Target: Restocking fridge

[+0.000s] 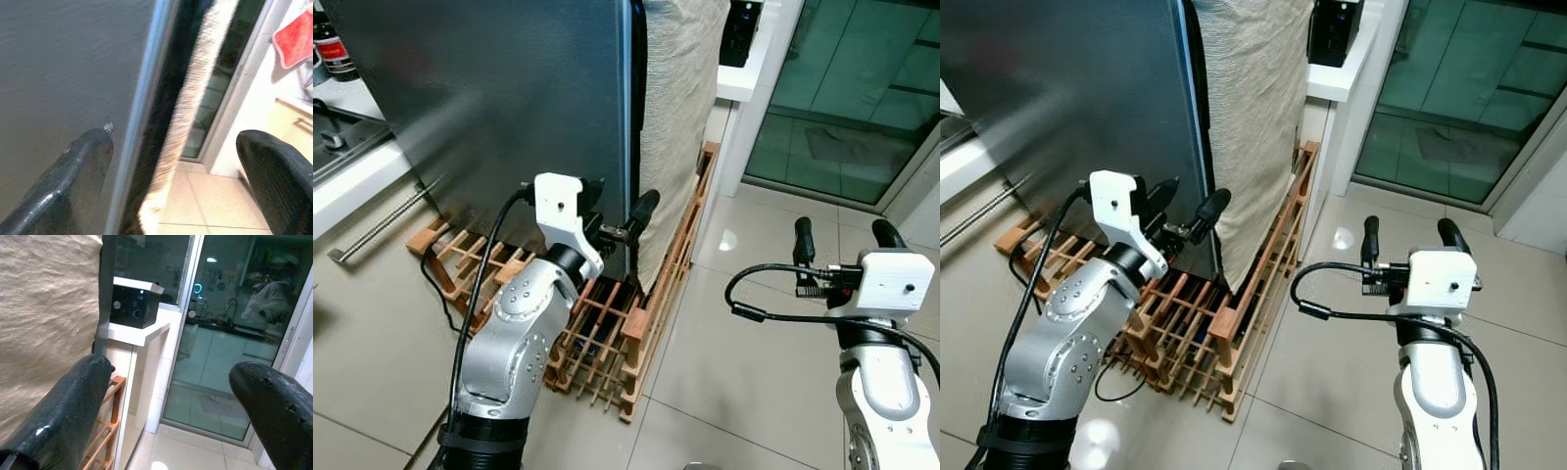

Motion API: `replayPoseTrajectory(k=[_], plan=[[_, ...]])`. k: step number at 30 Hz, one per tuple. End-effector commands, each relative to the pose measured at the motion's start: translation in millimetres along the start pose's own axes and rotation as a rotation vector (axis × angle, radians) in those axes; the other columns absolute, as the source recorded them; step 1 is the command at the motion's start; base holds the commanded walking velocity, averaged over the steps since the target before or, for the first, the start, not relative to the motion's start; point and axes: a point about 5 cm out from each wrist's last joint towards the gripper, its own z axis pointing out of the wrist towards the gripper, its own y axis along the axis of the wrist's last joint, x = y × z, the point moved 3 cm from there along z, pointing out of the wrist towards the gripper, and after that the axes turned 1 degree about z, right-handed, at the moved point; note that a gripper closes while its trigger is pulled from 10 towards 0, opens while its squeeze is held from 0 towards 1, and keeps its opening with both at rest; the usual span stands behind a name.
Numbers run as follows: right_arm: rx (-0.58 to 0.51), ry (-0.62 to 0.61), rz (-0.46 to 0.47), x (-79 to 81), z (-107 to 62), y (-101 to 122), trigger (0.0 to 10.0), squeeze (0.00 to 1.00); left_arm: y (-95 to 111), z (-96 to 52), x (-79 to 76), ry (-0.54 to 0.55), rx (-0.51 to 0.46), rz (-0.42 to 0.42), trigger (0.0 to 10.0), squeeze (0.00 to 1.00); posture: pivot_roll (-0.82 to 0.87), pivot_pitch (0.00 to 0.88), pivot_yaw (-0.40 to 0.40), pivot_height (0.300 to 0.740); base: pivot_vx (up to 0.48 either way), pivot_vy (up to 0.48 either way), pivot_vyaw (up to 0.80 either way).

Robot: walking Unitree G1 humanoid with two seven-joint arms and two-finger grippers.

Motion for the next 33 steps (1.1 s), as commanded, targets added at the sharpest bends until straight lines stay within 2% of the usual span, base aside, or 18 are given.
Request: replayPoseTrajectory(k=[1, 4, 11, 15, 18, 24, 25, 26, 27, 29, 30, 31, 32, 33], plan=[[0.001, -0.014, 0.006, -3.1, 4.2, -0.4, 10.0, 0.01, 4.3, 2.4, -8.6, -0.042, -0.005, -0.015, 10.0, 0.00, -0.21, 0.063, 0.043, 0.740, 0.000, 0.000, 0.00], [-0.005, -0.019, 0.005, -4.3, 8.3, 0.2, 10.0, 0.00, 4.3, 5.1, -11.7, -0.057, 0.000, -0.020, 10.0, 0.00, -0.20, 0.072, 0.041, 0.740, 0.000, 0.000, 0.00], [-0.017, -0.020, 0.014, -2.6, 22.9, 4.0, 10.0, 0.00, 4.6, 27.8, -19.2, -0.053, -0.013, 0.033, 10.0, 0.00, -0.21, 0.113, 0.038, 0.740, 0.000, 0.000, 0.00], [-0.030, -0.024, 0.014, -2.8, 25.9, 7.4, 10.0, 0.00, 5.2, 35.4, -15.0, 0.004, -0.020, 0.076, 10.0, 0.00, -0.21, 0.116, 0.050, 0.740, 0.000, 0.000, 0.00], [-0.034, -0.038, 0.011, -5.3, 28.5, 7.6, 10.0, 0.00, 6.0, 40.1, -15.2, 0.013, -0.025, 0.074, 10.0, 0.00, -0.22, 0.110, 0.058, 0.740, 0.000, 0.000, 0.00], [-0.048, -0.044, 0.017, -3.8, 33.7, 10.1, 10.0, 0.00, 7.8, 50.2, -29.4, -0.046, -0.050, 0.065, 10.0, 0.00, -0.23, 0.102, 0.059, 0.740, 0.000, 0.000, 0.00], [-0.050, -0.044, 0.019, -3.3, 35.0, 10.5, 10.0, 0.00, 6.9, 52.8, -35.3, -0.081, -0.049, 0.057, 10.0, 0.00, -0.23, 0.101, 0.058, 0.740, 0.000, 0.000, 0.00], [-0.051, -0.038, 0.029, -2.2, 38.0, 10.6, 10.0, 0.00, 1.9, 58.5, -53.3, -0.203, -0.035, 0.023, 10.0, 0.00, -0.22, 0.095, 0.055, 0.740, 0.000, 0.000, 0.00], [-0.051, -0.038, 0.029, -2.2, 38.0, 10.6, 10.0, 0.00, 1.9, 58.5, -53.3, -0.203, -0.035, 0.023, 10.0, 0.00, -0.22, 0.095, 0.055, 0.740, 0.000, 0.000, 0.00], [-0.029, -0.022, 0.067, 0.2, 41.6, 7.4, 10.0, 0.00, -6.7, 65.8, -77.5, -0.374, -0.012, -0.032, 10.0, 0.00, -0.23, 0.091, 0.055, 0.740, 0.000, 0.000, 0.00], [-0.029, -0.022, 0.067, 0.2, 41.6, 7.4, 10.0, 0.00, -6.7, 65.8, -77.5, -0.374, -0.012, -0.032, 10.0, 0.00, -0.23, 0.091, 0.055, 0.740, 0.000, 0.000, 0.00], [-0.022, -0.020, 0.075, 0.5, 42.1, 6.2, 10.0, 0.00, -7.9, 66.9, -83.2, -0.412, -0.010, -0.040, 10.0, 0.00, -0.23, 0.089, 0.055, 0.740, 0.000, 0.000, 0.00], [0.003, 0.007, 0.087, 3.3, 42.6, 3.2, 10.0, 0.00, -6.9, 70.1, -95.4, -0.478, -0.018, -0.084, 10.0, 0.00, -0.24, 0.088, 0.056, 0.740, 0.000, 0.000, 0.00], [0.003, 0.007, 0.087, 3.3, 42.6, 3.2, 10.0, 0.00, -6.9, 70.1, -95.4, -0.478, -0.018, -0.084, 10.0, 0.00, -0.24, 0.088, 0.056, 0.740, 0.000, 0.000, 0.00]])
